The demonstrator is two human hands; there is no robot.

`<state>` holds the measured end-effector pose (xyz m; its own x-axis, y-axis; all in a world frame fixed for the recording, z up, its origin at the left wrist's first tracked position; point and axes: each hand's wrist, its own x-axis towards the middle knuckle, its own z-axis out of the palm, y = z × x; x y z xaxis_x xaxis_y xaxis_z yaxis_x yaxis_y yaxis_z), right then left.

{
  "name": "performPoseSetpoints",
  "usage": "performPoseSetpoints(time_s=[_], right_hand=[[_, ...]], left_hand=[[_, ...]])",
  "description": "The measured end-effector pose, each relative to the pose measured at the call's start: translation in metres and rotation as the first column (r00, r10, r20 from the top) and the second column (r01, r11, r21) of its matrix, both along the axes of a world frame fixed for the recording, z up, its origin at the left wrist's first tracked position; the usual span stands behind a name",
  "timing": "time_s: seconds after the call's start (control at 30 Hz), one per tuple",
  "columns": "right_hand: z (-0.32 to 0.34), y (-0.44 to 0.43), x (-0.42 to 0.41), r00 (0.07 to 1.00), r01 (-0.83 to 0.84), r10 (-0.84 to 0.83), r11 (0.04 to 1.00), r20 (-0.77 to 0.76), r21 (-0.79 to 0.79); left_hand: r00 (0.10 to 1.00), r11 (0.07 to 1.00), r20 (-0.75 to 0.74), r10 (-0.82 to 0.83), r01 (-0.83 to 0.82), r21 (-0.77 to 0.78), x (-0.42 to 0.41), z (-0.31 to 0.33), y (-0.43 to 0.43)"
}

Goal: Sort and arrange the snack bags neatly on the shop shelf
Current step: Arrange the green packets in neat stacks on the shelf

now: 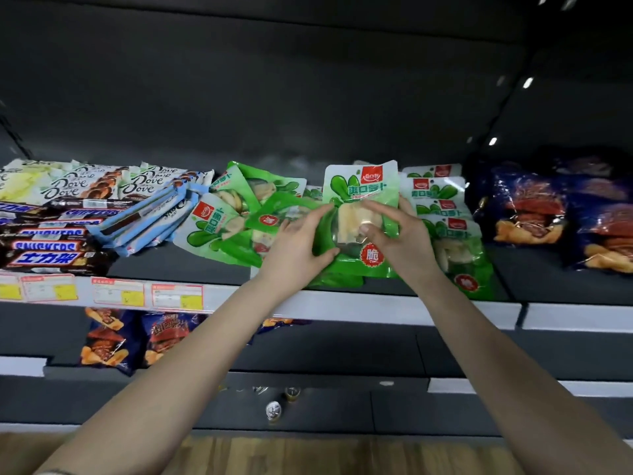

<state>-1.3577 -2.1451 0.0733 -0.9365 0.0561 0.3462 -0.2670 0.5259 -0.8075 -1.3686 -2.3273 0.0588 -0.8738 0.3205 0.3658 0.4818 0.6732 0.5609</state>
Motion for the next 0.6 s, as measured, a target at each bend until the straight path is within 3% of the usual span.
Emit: performPoseSetpoints(time_s=[0.33, 0.43, 0.6], right_hand=[[-0.018, 0.074, 0.016, 0.987, 0.121, -0.146, 0.954, 0.073, 0.275], [-0.024, 0.072, 0.016, 0.984, 0.079, -0.134, 0.921, 0.121, 0.382], [-0.043, 0.06, 0.015, 0.972, 0.011, -0.159, 0.764, 0.171, 0.645]], left_hand=[[0.997, 0.976, 0.069, -0.021, 0.036, -0.213, 0.01, -0.014, 0.06], [0.997, 0.965, 0.078, 0.002, 0.019, -0.261, 0.01, -0.017, 0.062], [0.998, 0.959, 0.055, 0.037, -0.02, -0.283, 0.009, -0.023, 0.062]])
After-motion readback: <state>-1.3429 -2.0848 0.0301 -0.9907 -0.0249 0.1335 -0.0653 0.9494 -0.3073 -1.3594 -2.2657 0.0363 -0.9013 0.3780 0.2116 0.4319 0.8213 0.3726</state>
